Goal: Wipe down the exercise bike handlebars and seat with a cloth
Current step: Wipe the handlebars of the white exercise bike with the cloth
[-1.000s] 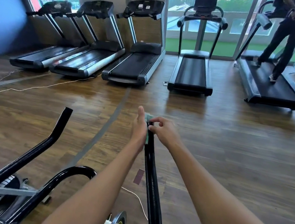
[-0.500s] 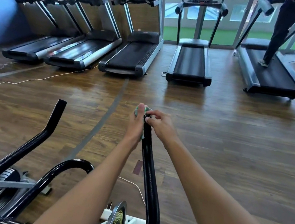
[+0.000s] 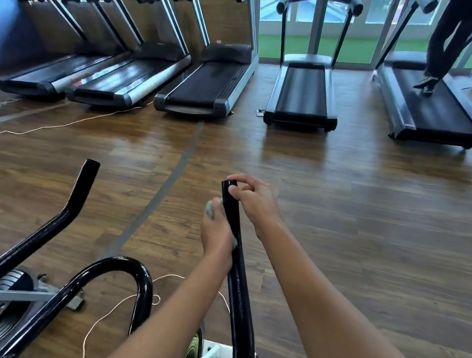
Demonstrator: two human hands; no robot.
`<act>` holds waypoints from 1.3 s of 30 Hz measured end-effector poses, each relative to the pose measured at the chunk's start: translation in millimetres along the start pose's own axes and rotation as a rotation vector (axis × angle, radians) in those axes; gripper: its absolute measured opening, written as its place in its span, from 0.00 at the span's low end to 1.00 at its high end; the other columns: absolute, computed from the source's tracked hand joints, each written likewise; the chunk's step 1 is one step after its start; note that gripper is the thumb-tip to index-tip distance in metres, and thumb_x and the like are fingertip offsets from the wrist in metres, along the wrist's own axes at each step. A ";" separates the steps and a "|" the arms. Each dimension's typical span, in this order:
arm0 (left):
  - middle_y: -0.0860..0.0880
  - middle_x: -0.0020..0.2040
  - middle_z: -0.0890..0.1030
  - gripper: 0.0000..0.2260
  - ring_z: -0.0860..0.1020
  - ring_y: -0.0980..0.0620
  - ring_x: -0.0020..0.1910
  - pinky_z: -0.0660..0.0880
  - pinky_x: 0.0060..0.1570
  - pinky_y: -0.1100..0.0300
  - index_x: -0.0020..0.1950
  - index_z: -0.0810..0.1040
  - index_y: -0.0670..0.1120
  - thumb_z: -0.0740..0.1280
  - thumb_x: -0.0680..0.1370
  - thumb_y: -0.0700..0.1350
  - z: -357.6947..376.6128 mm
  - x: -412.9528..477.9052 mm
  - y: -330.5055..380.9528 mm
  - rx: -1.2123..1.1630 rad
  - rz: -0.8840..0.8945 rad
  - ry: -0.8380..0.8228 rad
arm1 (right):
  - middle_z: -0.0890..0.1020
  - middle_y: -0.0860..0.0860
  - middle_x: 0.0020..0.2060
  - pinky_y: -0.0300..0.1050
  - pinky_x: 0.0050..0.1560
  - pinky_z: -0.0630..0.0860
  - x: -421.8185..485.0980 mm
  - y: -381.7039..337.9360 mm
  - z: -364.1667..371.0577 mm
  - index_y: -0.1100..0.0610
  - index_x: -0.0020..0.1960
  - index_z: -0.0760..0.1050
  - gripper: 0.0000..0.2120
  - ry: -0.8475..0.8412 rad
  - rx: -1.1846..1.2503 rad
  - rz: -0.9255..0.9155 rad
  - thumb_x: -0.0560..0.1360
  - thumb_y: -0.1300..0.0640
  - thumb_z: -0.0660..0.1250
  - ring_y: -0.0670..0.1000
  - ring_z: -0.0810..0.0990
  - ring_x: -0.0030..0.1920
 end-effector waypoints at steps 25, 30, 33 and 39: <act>0.40 0.39 0.74 0.29 0.74 0.45 0.32 0.75 0.35 0.53 0.58 0.71 0.41 0.55 0.78 0.66 -41.8 -63.1 -60.2 0.210 -0.252 -0.316 | 0.80 0.54 0.50 0.25 0.25 0.67 -29.9 -6.7 -7.6 0.57 0.62 0.78 0.11 -0.113 0.204 0.017 0.81 0.60 0.65 0.45 0.77 0.40; 0.46 0.37 0.76 0.20 0.76 0.48 0.38 0.71 0.42 0.56 0.48 0.73 0.44 0.51 0.85 0.58 -80.7 -140.2 -51.7 0.632 -0.007 -0.468 | 0.79 0.51 0.46 0.38 0.36 0.71 -34.8 -5.1 -0.3 0.51 0.62 0.77 0.10 -0.112 0.188 0.042 0.82 0.56 0.64 0.49 0.76 0.40; 0.49 0.36 0.75 0.21 0.75 0.48 0.40 0.69 0.44 0.55 0.39 0.69 0.49 0.52 0.83 0.61 -108.5 -163.9 -33.9 1.064 0.161 -0.677 | 0.79 0.51 0.46 0.46 0.42 0.68 -38.6 -6.3 1.7 0.47 0.58 0.77 0.07 -0.101 0.158 0.052 0.82 0.54 0.63 0.50 0.75 0.41; 0.46 0.44 0.80 0.30 0.78 0.43 0.48 0.75 0.54 0.48 0.62 0.73 0.46 0.47 0.80 0.67 -160.3 -158.3 -8.8 1.645 0.395 -0.892 | 0.78 0.52 0.46 0.37 0.33 0.73 -39.1 -9.0 -0.5 0.51 0.62 0.75 0.09 -0.115 0.108 0.004 0.83 0.57 0.61 0.47 0.76 0.37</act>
Point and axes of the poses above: each hand's wrist, its own x-axis towards the middle knuckle, its own z-axis out of the palm, y = z × x, the point moved 2 cm from there along x, towards the middle knuckle
